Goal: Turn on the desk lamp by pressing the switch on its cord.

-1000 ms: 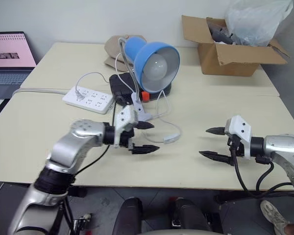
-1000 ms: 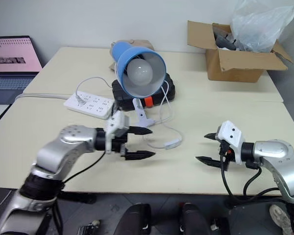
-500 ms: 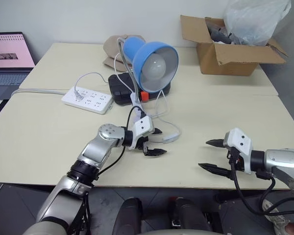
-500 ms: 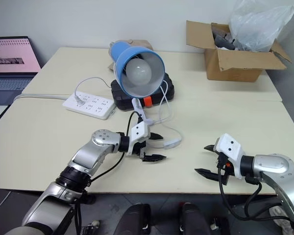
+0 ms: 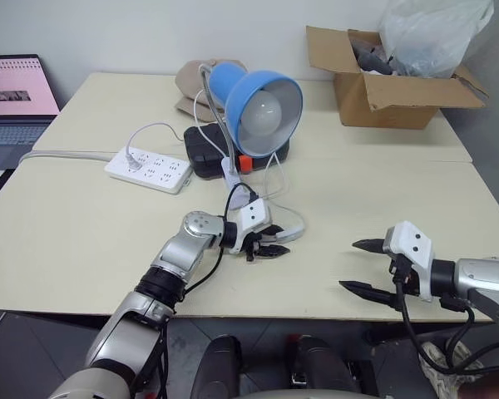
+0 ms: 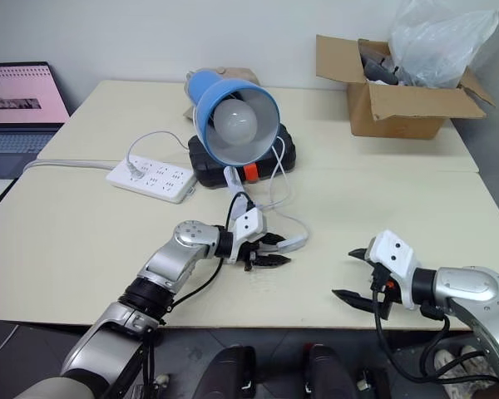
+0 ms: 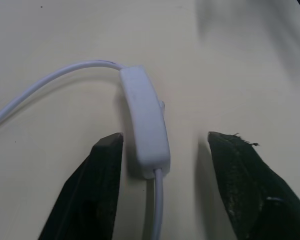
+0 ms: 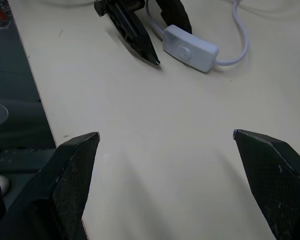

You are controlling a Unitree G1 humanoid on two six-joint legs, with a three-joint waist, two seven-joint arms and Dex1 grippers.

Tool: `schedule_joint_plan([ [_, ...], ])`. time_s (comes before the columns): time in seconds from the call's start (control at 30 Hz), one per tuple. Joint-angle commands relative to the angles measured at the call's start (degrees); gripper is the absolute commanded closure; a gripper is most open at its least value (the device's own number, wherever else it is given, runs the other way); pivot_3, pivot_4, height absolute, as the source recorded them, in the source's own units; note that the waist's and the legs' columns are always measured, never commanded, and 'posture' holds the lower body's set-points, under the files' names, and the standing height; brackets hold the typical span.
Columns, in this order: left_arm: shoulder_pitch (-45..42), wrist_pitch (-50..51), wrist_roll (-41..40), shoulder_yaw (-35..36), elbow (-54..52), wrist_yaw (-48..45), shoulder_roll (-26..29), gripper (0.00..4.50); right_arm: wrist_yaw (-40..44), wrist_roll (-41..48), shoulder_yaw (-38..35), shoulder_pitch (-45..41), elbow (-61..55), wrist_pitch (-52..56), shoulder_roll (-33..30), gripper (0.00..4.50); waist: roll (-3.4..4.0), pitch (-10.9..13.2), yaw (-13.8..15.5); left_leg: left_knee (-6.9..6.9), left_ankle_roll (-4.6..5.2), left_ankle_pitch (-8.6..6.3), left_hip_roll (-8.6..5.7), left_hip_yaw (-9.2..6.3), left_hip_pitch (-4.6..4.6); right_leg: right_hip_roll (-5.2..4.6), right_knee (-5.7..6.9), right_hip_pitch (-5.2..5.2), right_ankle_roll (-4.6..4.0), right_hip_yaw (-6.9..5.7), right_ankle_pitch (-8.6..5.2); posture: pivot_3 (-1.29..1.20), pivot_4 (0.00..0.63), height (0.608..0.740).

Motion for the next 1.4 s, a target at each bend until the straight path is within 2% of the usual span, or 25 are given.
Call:
schedule_joint_plan([
  [0.03,-1.48,-2.07,1.05,0.38,0.89,-0.37,-0.75,2.86,-0.52,1.03,-1.94,0.27,-2.45,0.18,-0.82,0.00,0.00,0.00,0.00,0.00,0.00,0.00,0.00,-0.01,0.00,0.00,0.00,0.00,0.00,-0.01,0.00,0.00,0.150,0.740],
  [0.2,-1.69,-3.23,1.92,0.48,1.90,-0.58,-0.94,4.06,-0.85,1.25,-1.96,-0.25,-2.74,0.41,-1.05,0.00,0.00,0.00,0.01,0.00,0.00,0.00,-0.02,0.00,-0.01,0.00,-0.01,0.00,0.00,0.00,0.00,0.00,0.150,0.740],
  [0.4,-1.62,-5.81,2.52,0.44,1.63,-1.55,-0.62,4.09,-0.27,1.08,-1.22,-1.87,-2.60,-1.53,-0.62,0.00,0.00,0.00,0.00,0.00,0.00,0.00,-0.01,-0.02,-0.01,0.00,0.00,0.00,0.00,-0.01,0.00,0.00,0.150,0.740],
  [0.5,-1.38,-9.67,2.78,0.38,-1.89,-4.85,2.45,4.09,0.48,2.76,-1.31,-4.55,-2.28,-1.70,-0.23,0.00,-0.01,0.00,-0.27,0.00,0.00,0.00,-0.01,-0.01,-0.02,0.00,0.00,-0.02,0.00,0.00,0.00,0.00,0.150,0.740],
  [0.63,-1.28,-9.95,1.24,1.74,-7.09,-8.43,6.32,4.09,0.66,5.01,0.31,-9.89,-1.91,-0.36,0.02,0.00,0.00,0.00,-0.36,-0.03,0.00,0.00,0.02,-0.04,-0.01,0.02,0.00,-0.02,-0.01,-0.03,-0.01,0.00,0.150,0.740],
  [0.7,-1.24,-8.23,-0.30,2.91,-9.81,-9.47,7.78,4.09,0.83,6.29,2.41,-13.61,-1.46,0.90,0.68,0.00,0.00,0.00,-0.36,-0.02,0.00,0.00,0.02,-0.03,-0.02,0.02,-0.01,-0.01,-0.01,-0.03,0.00,0.00,0.150,0.740],
  [0.83,0.20,-5.92,-1.50,3.99,-15.26,-10.31,10.42,4.09,-0.05,5.05,11.08,-23.43,2.11,2.57,5.04,0.00,-0.04,0.02,-0.73,0.01,0.00,0.00,0.03,-0.02,-0.01,0.01,0.01,-0.02,-0.01,0.01,0.01,0.00,0.150,0.740],
  [1.0,1.76,-3.96,-1.80,4.53,-18.48,-9.30,11.41,4.09,-0.43,1.36,19.44,-30.24,7.52,1.41,10.57,0.00,-0.03,0.02,-0.57,-0.01,0.00,0.00,0.04,-0.03,-0.02,0.02,0.01,-0.02,-0.02,-0.02,0.00,0.00,0.150,0.740],
  [1.17,2.48,-2.94,-1.78,4.80,-20.00,-8.76,11.93,4.09,0.87,-3.02,24.17,-32.68,12.87,-2.30,12.98,0.00,-0.04,0.02,-0.37,0.01,0.01,0.00,0.01,0.00,-0.09,-0.01,-0.01,-0.06,-0.02,-0.04,0.00,0.00,0.150,0.740],
  [1.4,2.89,-2.50,-1.76,4.95,-20.71,-8.11,12.28,4.09,2.96,-5.84,26.30,-33.32,16.69,-5.36,14.33,0.00,-0.03,0.02,-0.45,0.04,0.01,0.00,0.06,-0.02,-0.10,0.01,0.02,-0.06,-0.02,-0.06,0.00,0.00,0.150,0.740],
])
